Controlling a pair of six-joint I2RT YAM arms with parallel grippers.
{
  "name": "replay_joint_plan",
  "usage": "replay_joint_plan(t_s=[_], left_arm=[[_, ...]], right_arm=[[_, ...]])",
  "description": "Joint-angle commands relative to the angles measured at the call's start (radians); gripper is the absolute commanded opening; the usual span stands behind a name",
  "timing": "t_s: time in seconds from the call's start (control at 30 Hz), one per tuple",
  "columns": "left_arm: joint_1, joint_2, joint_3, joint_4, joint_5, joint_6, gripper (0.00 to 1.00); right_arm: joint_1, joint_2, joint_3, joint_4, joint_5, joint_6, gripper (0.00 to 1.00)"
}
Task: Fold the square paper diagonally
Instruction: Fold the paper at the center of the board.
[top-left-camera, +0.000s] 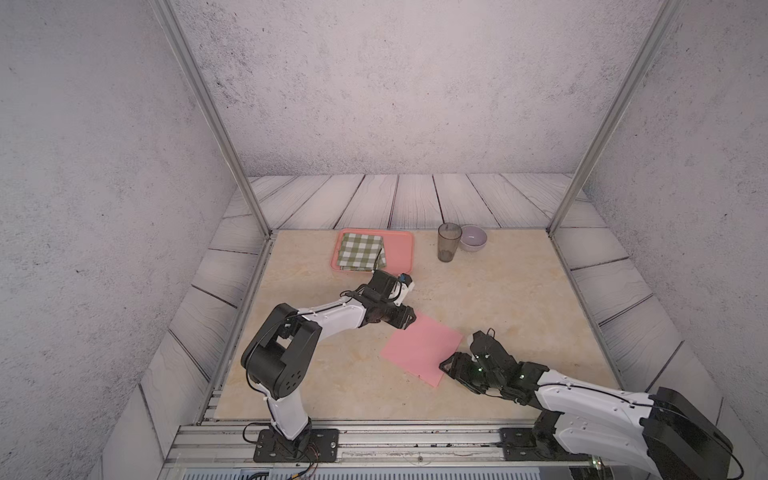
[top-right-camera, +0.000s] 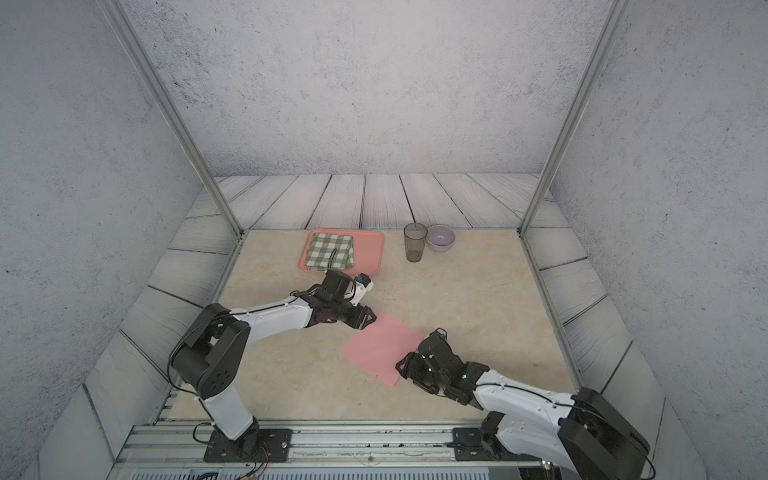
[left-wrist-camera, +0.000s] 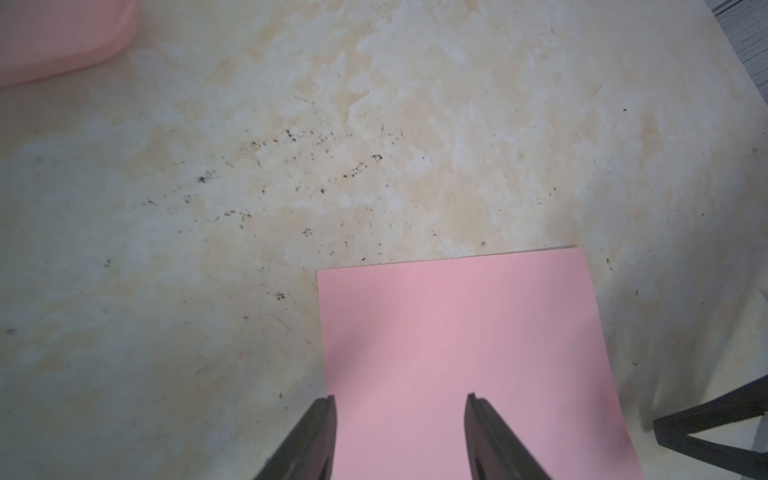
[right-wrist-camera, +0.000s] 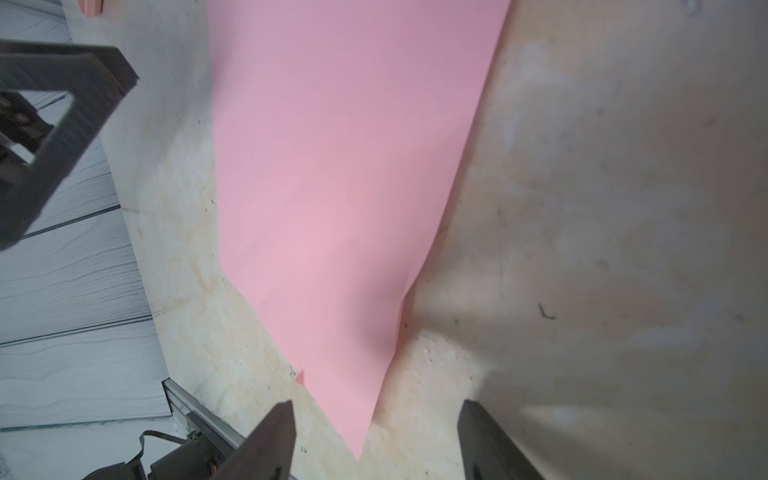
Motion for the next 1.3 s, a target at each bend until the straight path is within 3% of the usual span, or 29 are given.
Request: replay_joint_plan(t_s=[0.0, 0.37, 0.7, 0.87, 1.03, 1.27], left_arm=[[0.007, 0.028, -0.027, 0.018, 0.025, -0.031, 0.55], [0.008, 0.058, -0.109, 0.105, 0.041, -0.117, 0.54], [0.008, -0.018, -0.194, 0.142, 0.058, -0.186, 0.54], [0.008, -0.143, -0.208, 0.070, 0.016, -0.228, 0.55], [0.008, -0.293, -0.175, -0.044, -0.032, -0.253, 0.60], [0.005, -0.286, -0.167, -0.014, 0.047, -0.270, 0.60]], right_arm=[[0.005, 0.058, -0.004, 0.079, 0.021, 0.026, 0.66], [0.007, 0.181, -0.012, 0.183, 0.052, 0.042, 0.50], [0.006, 0.196, 0.022, 0.160, 0.092, -0.014, 0.21], [0.003, 0.127, 0.065, 0.009, 0.097, -0.075, 0.08], [-0.023, 0.049, 0.170, -0.303, 0.070, -0.222, 0.00], [-0.099, 0.142, 0.305, -0.523, -0.036, -0.425, 0.00]])
